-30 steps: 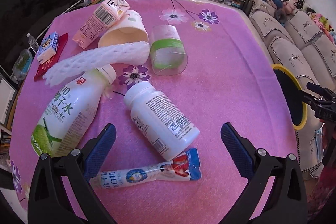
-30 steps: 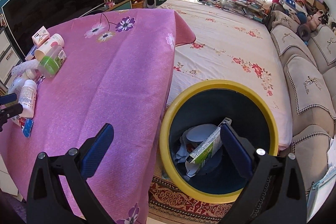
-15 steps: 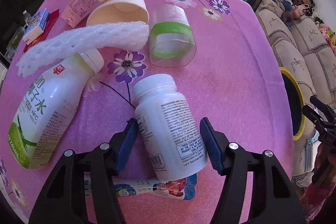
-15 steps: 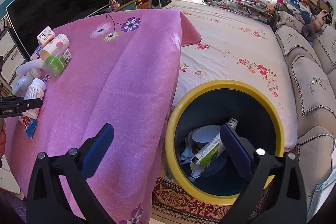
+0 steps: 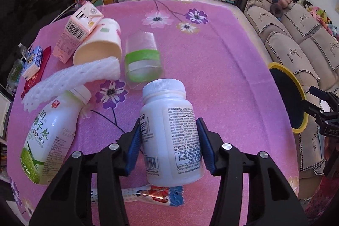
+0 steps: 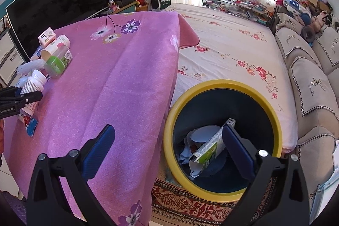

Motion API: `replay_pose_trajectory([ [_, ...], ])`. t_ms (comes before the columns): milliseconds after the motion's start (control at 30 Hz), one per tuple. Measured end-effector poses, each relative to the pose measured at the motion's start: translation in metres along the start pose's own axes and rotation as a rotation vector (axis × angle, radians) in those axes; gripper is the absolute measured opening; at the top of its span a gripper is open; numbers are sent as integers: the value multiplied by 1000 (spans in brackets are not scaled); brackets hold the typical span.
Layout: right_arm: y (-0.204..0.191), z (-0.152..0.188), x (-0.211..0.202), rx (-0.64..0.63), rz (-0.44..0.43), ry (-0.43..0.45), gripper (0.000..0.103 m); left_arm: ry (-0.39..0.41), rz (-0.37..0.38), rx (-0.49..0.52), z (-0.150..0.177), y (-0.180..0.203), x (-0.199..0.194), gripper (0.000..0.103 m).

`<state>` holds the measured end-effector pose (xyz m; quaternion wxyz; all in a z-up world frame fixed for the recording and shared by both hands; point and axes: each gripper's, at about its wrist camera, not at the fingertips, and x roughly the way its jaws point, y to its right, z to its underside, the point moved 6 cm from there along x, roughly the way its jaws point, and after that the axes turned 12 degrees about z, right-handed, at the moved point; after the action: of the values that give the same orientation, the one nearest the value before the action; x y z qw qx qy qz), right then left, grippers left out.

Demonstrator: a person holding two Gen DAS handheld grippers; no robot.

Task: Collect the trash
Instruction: 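Carry the pill bottle over the yellow bin and release it with the left gripper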

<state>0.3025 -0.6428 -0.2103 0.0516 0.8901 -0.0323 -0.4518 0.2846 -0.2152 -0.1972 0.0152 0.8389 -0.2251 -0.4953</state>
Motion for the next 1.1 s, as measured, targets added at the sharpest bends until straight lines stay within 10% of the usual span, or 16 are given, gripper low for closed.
replay_pose_trajectory([
  [467, 68, 37, -23, 81, 70, 9, 96, 54, 147, 216, -32, 135, -12, 50],
  [1100, 165, 77, -38, 188, 146, -26, 96, -90, 220, 337, -69, 302, 139, 50],
])
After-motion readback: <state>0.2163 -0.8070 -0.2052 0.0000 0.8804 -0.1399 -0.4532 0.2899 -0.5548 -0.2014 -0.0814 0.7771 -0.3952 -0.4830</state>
